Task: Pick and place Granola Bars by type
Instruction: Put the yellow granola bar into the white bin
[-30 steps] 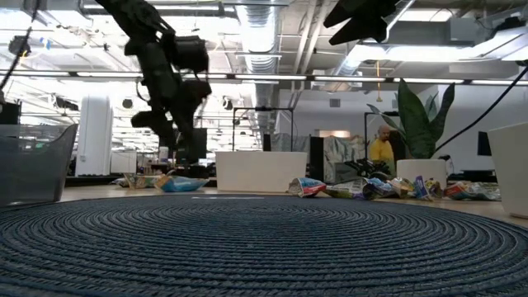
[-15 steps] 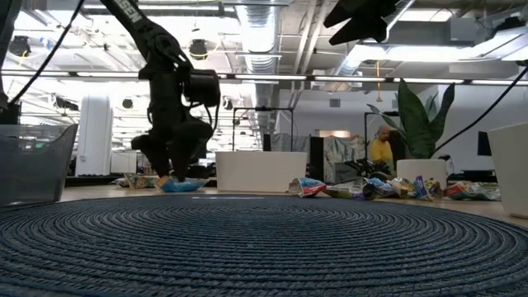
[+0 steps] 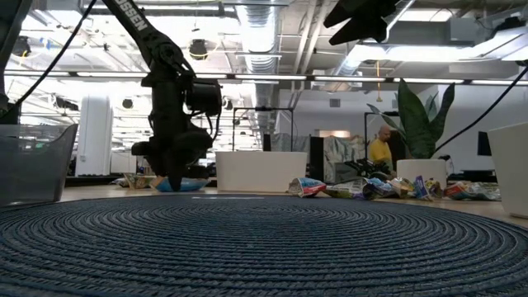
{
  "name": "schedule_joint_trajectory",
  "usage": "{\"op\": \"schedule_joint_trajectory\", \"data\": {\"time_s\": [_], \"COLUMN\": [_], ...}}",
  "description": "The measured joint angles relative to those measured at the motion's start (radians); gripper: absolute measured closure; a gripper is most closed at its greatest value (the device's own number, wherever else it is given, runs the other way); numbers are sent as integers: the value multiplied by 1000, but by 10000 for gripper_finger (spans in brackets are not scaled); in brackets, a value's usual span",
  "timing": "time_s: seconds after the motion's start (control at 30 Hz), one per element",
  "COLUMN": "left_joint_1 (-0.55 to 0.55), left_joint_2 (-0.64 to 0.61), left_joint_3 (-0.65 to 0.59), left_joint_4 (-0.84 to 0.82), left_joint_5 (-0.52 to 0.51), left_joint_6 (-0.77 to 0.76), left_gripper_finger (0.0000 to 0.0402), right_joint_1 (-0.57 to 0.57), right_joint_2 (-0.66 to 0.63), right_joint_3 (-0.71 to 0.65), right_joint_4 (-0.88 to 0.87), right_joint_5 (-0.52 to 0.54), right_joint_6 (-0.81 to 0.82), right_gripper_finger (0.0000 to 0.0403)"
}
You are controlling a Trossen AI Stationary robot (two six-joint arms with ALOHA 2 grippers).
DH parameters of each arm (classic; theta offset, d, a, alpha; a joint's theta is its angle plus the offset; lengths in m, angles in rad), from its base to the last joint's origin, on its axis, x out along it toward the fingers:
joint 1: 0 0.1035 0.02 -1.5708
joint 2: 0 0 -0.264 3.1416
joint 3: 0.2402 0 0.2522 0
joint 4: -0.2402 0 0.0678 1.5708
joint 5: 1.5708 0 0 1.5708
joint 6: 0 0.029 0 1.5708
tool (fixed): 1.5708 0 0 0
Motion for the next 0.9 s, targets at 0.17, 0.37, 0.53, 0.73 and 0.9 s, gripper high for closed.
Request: {"op": "schedule_joint_trajectory", "data": {"time_s": [0.17, 0.37, 0.53, 0.73, 0.9], "left_joint_1": [-1, -1, 2, 1, 2], "left_joint_2": [-2, -58, -202, -367, -412], "left_joint_3": [0, -2, -2, -2, -1], "left_joint_4": [-5, -65, -53, 126, 338], "left_joint_5": [22, 22, -9, -5, 12], "left_joint_6": [21, 20, -6, -66, -82], "left_gripper_finger": [372, 377, 349, 371, 379], "right_joint_1": [0, 0, 0, 0, 0], "right_joint_2": [0, 0, 0, 0, 0], "right_joint_3": [0, 0, 0, 0, 0], "right_joint_4": [0, 0, 0, 1, 6], "right_joint_5": [0, 0, 0, 0, 0], "right_joint_6": [0, 0, 0, 0, 0], "right_gripper_finger": [171, 171, 171, 171, 171]}}
